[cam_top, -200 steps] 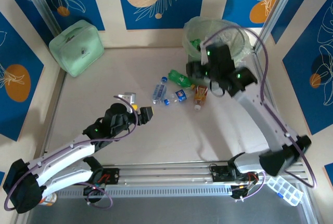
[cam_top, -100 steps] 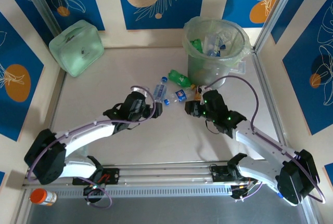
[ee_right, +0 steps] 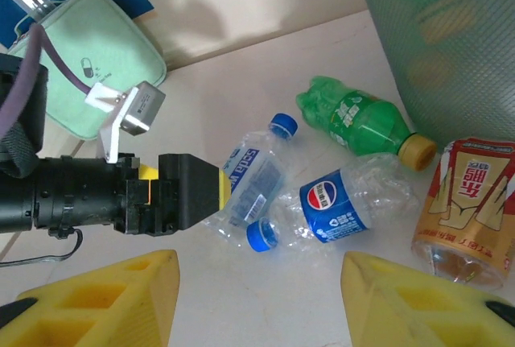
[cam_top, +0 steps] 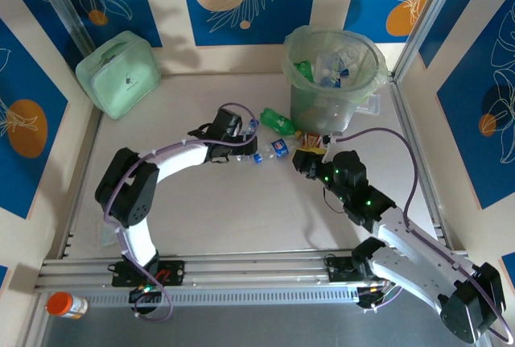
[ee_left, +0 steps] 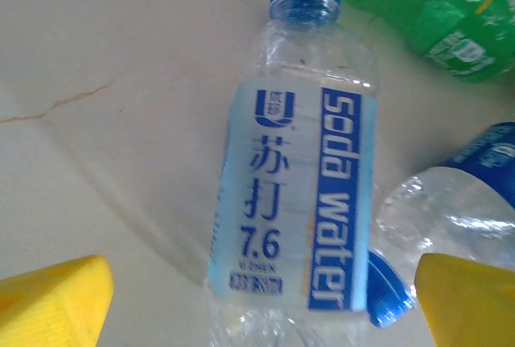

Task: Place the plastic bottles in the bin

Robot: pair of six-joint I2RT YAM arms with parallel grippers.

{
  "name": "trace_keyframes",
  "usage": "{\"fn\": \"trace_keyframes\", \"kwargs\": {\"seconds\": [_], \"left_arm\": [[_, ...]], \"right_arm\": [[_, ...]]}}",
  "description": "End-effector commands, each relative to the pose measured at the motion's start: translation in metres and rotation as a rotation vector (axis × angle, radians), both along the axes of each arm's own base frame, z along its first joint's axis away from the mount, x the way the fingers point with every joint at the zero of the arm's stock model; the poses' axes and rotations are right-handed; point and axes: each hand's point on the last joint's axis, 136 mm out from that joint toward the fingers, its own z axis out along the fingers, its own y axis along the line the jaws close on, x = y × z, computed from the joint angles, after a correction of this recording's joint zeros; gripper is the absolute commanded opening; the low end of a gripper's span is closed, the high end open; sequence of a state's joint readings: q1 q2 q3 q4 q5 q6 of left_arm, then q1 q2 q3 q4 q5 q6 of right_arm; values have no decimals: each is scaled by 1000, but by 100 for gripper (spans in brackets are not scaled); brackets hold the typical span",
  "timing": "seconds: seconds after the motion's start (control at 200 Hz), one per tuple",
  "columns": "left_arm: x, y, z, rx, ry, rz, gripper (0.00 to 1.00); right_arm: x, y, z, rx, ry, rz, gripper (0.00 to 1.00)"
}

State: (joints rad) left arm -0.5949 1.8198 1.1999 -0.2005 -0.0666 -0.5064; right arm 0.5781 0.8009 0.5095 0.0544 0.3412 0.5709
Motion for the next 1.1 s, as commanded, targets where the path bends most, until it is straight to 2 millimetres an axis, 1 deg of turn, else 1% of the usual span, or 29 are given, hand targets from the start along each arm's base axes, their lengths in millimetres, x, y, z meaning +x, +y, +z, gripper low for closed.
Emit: {"fn": "trace_keyframes", "kwargs": {"seconds": [0.0, 0.11, 0.29, 0.445, 0.55, 0.835, 0.965, 1.095], "left_arm": [[4, -11, 2, 2, 30, -74, 95], [10, -16, -2, 13, 40, -86, 94], [9, -18, -20, 24, 74, -95, 90], [7, -12, -33, 65, 85, -89, 85], [6, -6, -39, 97, 95, -80, 79], [4, -2, -33, 127, 69, -82, 57], [1, 4, -31, 149, 57, -73, 52], [-2, 8, -21, 142, 36, -65, 49]], "right_arm": [[3, -2, 3, 26, -4, -10, 56], [4, -1, 2, 31, 7, -4, 56], [3, 0, 2, 43, 11, 6, 56], [4, 0, 1, 45, 17, 12, 56], [4, 1, 1, 48, 21, 15, 56], [5, 3, -2, 51, 34, 33, 56], [5, 6, -3, 53, 41, 47, 56], [5, 6, -2, 54, 38, 45, 56]]}}
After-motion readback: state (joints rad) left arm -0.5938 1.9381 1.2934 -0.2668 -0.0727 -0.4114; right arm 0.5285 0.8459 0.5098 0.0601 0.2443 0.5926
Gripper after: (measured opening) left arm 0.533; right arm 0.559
